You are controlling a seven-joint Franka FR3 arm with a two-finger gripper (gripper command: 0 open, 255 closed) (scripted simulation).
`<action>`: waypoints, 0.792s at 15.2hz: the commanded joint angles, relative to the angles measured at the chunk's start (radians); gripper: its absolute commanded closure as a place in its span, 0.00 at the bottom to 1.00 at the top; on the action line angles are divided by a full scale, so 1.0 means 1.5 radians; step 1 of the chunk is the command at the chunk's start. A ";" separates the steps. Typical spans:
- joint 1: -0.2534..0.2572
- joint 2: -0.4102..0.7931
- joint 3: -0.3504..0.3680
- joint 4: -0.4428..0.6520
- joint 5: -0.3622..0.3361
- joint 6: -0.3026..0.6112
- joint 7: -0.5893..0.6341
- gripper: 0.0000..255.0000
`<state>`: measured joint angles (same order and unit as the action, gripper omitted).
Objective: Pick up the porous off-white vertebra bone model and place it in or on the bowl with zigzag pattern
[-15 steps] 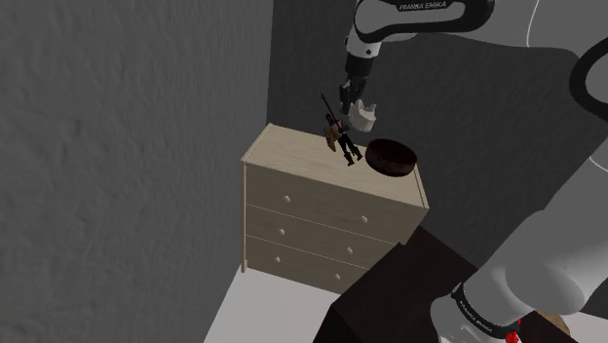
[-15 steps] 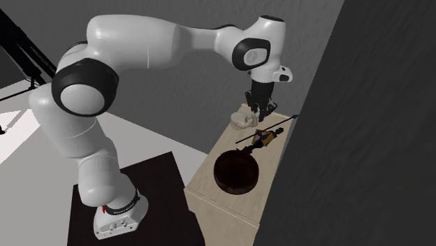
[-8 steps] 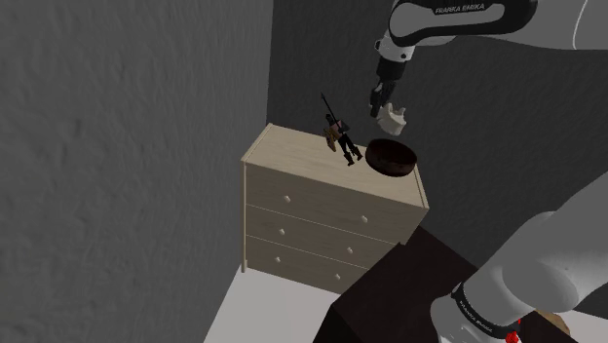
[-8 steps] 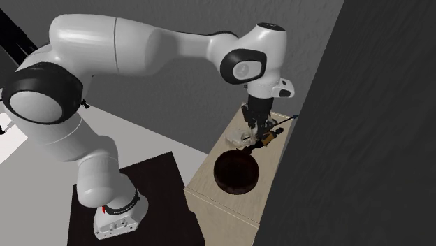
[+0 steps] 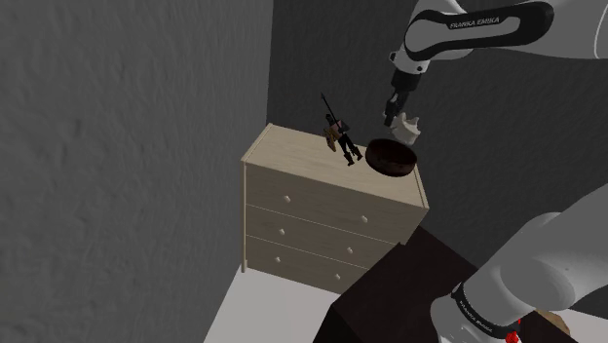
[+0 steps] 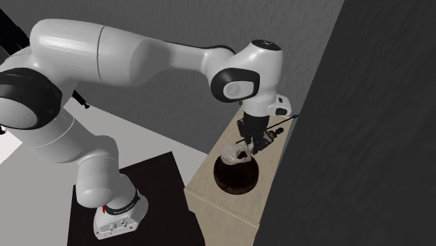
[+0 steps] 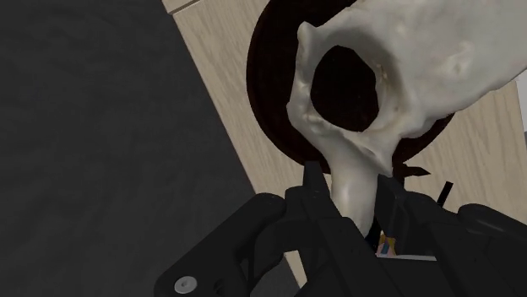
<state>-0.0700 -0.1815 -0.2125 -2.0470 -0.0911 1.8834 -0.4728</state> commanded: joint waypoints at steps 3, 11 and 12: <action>-0.001 0.004 -0.002 -0.032 -0.001 0.037 0.000 1.00; -0.002 0.016 -0.004 -0.074 0.000 0.091 0.001 1.00; -0.002 0.016 -0.004 -0.074 0.000 0.091 0.001 1.00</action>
<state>-0.0725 -0.1571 -0.2184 -2.1574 -0.0914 2.0182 -0.4707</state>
